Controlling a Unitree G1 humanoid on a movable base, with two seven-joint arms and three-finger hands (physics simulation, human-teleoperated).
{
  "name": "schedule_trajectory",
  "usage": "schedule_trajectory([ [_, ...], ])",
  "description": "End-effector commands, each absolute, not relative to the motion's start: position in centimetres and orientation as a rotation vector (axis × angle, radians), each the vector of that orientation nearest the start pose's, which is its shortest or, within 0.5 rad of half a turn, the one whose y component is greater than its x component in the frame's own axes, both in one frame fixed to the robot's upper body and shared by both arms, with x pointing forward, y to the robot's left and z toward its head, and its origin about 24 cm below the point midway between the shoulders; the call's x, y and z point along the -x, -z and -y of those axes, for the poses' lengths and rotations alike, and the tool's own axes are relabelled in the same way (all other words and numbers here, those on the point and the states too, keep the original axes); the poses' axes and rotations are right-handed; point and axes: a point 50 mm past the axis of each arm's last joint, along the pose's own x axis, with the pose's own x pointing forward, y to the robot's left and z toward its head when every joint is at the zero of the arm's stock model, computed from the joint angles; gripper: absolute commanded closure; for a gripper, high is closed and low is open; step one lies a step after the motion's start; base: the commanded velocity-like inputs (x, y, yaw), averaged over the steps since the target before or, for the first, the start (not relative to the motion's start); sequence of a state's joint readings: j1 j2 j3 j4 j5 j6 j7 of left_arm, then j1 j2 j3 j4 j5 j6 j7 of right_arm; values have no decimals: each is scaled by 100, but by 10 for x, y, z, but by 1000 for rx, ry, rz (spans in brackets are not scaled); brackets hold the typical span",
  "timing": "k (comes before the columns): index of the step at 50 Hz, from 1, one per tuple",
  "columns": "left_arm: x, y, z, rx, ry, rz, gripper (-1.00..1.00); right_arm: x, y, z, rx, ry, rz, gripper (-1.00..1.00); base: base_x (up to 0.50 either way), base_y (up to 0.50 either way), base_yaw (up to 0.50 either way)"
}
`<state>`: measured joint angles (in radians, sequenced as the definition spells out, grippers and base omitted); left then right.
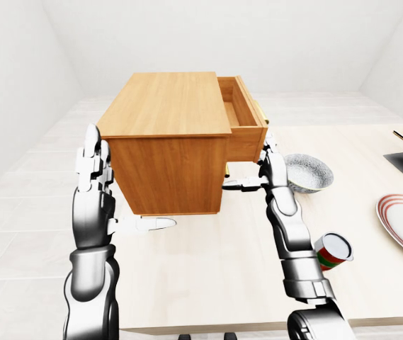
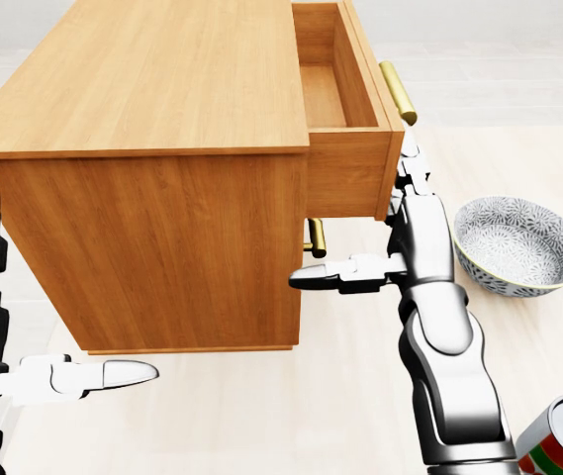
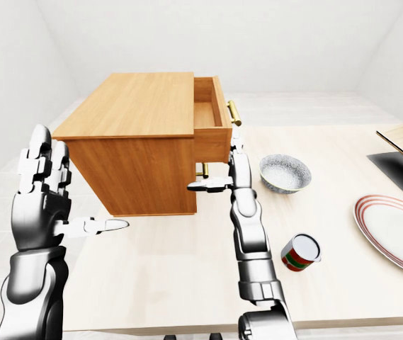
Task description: Close the top drawer of the cabinet.
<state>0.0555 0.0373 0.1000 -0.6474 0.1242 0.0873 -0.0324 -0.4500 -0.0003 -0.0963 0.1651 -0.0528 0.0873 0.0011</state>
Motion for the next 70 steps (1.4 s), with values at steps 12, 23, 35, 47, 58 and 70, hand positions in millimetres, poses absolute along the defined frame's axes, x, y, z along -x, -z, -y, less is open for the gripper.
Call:
schedule_trajectory([
  [12,-212,-169,-176,-166,-105,506,-100,-317,-150,46,114,-374,313,-100,0,0,0],
  [23,-211,-170,-176,-165,-104,512,-100,-323,-128,23,123,-433,202,-100,0,0,0],
  [35,-210,-170,-176,-167,-101,514,-100,-322,-114,1,137,-493,128,-100,0,0,0],
  [47,-211,-169,-177,-167,-102,506,-100,-320,-99,-15,152,-539,60,-100,0,0,0],
  [58,-211,-169,-176,-167,-102,510,-100,-319,-94,-23,160,-564,32,-100,0,0,0],
  [70,-211,-170,-176,-166,-102,510,-100,-319,-92,-22,158,-562,24,-100,0,0,0],
])
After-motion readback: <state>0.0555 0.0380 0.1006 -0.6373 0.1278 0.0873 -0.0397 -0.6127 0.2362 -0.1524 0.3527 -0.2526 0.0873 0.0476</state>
